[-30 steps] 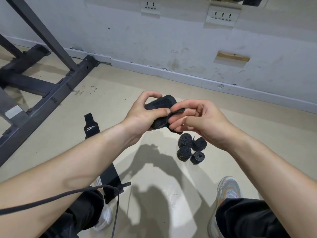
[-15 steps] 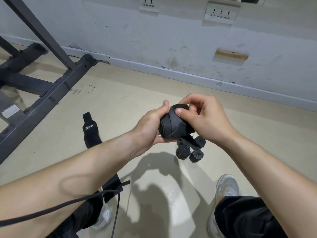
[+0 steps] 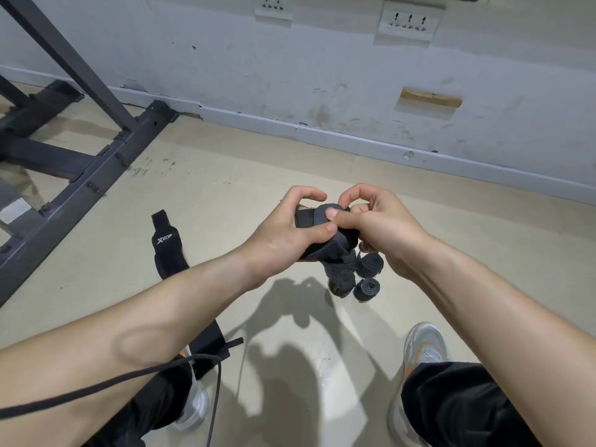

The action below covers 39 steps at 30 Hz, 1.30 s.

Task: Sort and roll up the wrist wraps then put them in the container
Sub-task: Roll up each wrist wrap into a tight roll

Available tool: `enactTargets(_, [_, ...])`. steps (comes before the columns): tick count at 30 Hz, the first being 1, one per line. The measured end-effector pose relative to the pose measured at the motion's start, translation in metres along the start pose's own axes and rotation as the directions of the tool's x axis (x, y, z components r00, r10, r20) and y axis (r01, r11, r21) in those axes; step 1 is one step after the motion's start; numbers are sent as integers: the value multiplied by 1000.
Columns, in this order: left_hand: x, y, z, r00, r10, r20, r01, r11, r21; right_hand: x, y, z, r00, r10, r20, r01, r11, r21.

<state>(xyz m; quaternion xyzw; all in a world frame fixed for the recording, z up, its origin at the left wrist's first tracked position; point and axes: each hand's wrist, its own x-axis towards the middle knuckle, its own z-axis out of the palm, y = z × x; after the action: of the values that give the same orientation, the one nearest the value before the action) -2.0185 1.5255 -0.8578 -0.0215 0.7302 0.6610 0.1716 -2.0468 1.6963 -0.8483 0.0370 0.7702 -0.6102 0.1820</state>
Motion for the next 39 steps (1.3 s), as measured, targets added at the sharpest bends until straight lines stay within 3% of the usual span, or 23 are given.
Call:
enactTargets(6, [1,3,1,999,32,31,-34,997,68,0,-4,-5,991,126,36,-128,991,43])
enactTargets(9, [-1,6,3,999,-26,43,21,994,107,2,-4,-8,989,151,-6,-151,989,-5])
enactTargets(12, [0,6,3,994,-96,46,90,990,104,3,2,-5,992,46,-121,-61,990,-127])
enactTargets(15, [5,9,-1,981,-191,-40,190,982,-13,5,9,-1,947,-199,-251,132,957,-260])
enactTargets(17, [10,11,-9,956,-274,-109,259,957,-131,3,4,-2,939,-278,-202,245,954,-174])
enactTargets(19, [14,15,-20,929,-347,-131,317,926,-204,-4,-2,-3,944,-326,-56,318,942,-110])
enactTargets(22, [19,18,-32,910,-392,-135,347,898,-270,-12,0,-4,901,-403,159,432,861,-268])
enactTargets(25, [20,18,-34,898,-424,-119,374,876,-304,-11,10,-4,849,-491,193,518,705,-485])
enactTargets(29, [21,15,-32,879,-464,-113,394,838,-377,-10,9,-4,782,-584,215,604,627,-493])
enactTargets(34, [20,14,-31,874,-465,-144,377,834,-404,-15,6,-2,682,-636,363,694,403,-597])
enactTargets(36, [17,14,-26,892,-421,-164,342,867,-363,-16,4,-1,666,-654,360,703,388,-596])
enactTargets(39, [9,12,-10,922,-352,-164,298,912,-281,-14,3,-2,695,-665,274,688,502,-525])
